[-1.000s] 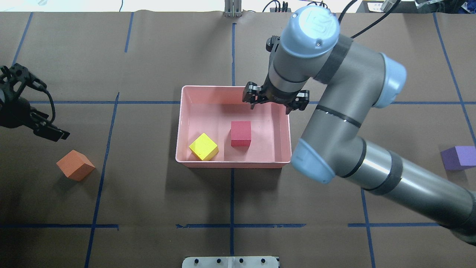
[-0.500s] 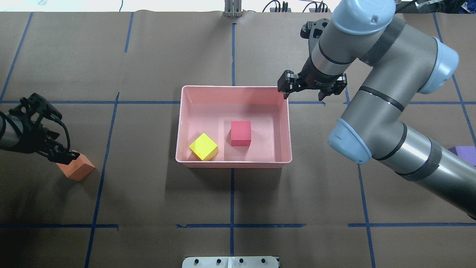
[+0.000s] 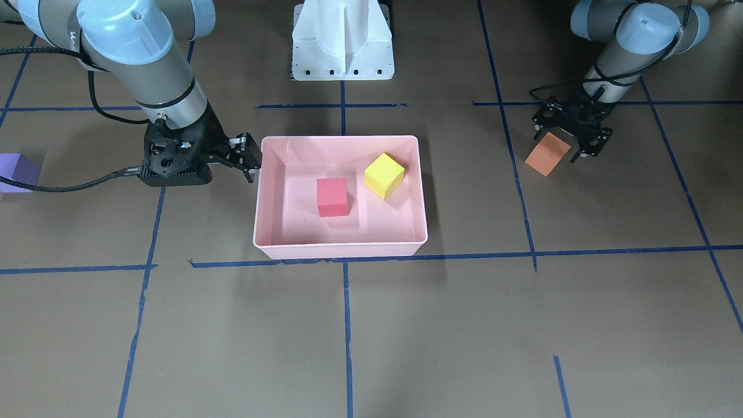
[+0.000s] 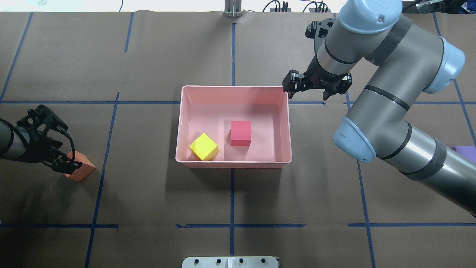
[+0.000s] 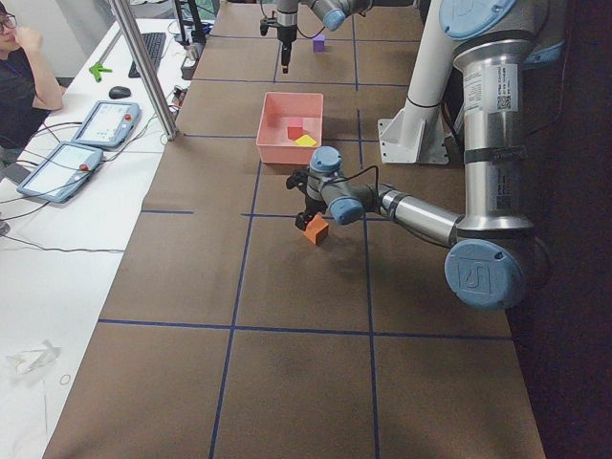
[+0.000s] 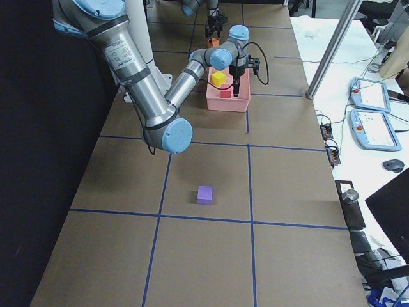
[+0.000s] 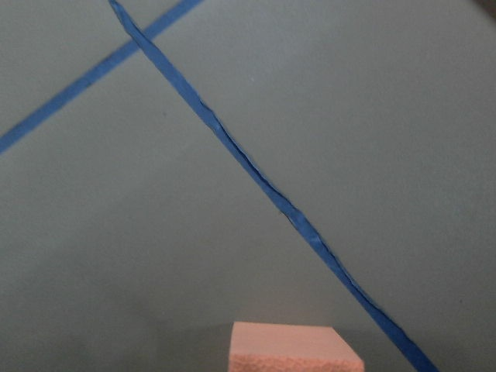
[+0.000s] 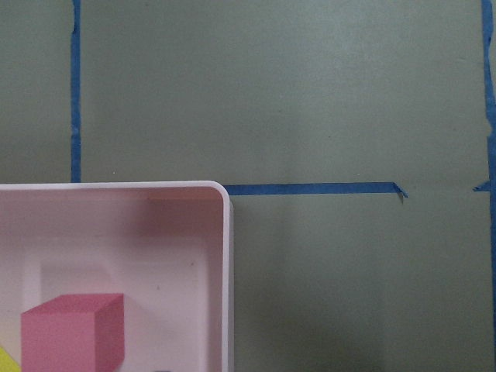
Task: Place blocks into pink bin with both arms
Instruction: 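Grasp the orange cube with the left gripper while the right gripper withdraws from the bin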
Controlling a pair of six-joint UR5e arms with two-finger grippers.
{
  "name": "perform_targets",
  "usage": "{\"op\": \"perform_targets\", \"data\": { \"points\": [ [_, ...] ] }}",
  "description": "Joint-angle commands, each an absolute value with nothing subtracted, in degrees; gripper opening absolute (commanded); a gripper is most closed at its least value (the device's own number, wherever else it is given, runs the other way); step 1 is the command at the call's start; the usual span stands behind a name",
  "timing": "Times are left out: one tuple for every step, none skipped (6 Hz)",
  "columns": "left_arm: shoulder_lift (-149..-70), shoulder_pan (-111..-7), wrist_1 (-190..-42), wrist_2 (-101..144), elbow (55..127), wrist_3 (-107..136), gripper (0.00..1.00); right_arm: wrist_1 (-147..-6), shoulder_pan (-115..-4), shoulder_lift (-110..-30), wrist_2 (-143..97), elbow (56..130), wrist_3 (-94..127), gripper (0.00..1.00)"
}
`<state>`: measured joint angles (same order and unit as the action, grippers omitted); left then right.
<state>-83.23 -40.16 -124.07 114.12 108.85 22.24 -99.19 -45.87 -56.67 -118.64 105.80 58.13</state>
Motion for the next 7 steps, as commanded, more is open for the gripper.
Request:
{"op": "perform_targets", "data": {
  "points": [
    [-83.75, -38.42, -124.10, 114.08, 105.84, 22.24, 1.00, -99.14, -45.97, -57.48, -118.65, 106.26, 58.10, 1.00],
    [-84.80, -38.15, -124.19, 114.69, 104.25, 22.32, 0.93, -99.05, -45.97, -57.92, -118.74, 106.52, 57.75, 1.00],
    [-84.90, -38.14, -123.93, 115.31, 104.41, 22.15, 0.48, -99.14, -46.92, -58.01, -119.96, 106.78, 55.57, 1.00],
    [-85.08, -38.23, -123.40, 119.75, 105.20, 22.15, 0.44, -99.31, -49.80, -58.88, -123.10, 106.70, 51.20, 1.00],
    [-85.17, -39.10, -123.31, 120.93, 105.29, 22.15, 0.44, -99.40, -52.44, -60.63, -124.35, 106.70, 46.19, 1.00],
    [-88.47, -41.55, -120.09, 120.85, 105.29, 22.24, 0.46, -99.23, -55.95, -63.60, -124.63, 106.44, 38.14, 1.00],
    [-94.16, -44.18, -113.97, 120.85, 105.55, 22.32, 0.46, -99.14, -59.81, -67.29, -127.33, 105.83, 28.14, 1.00]
  ]
}}
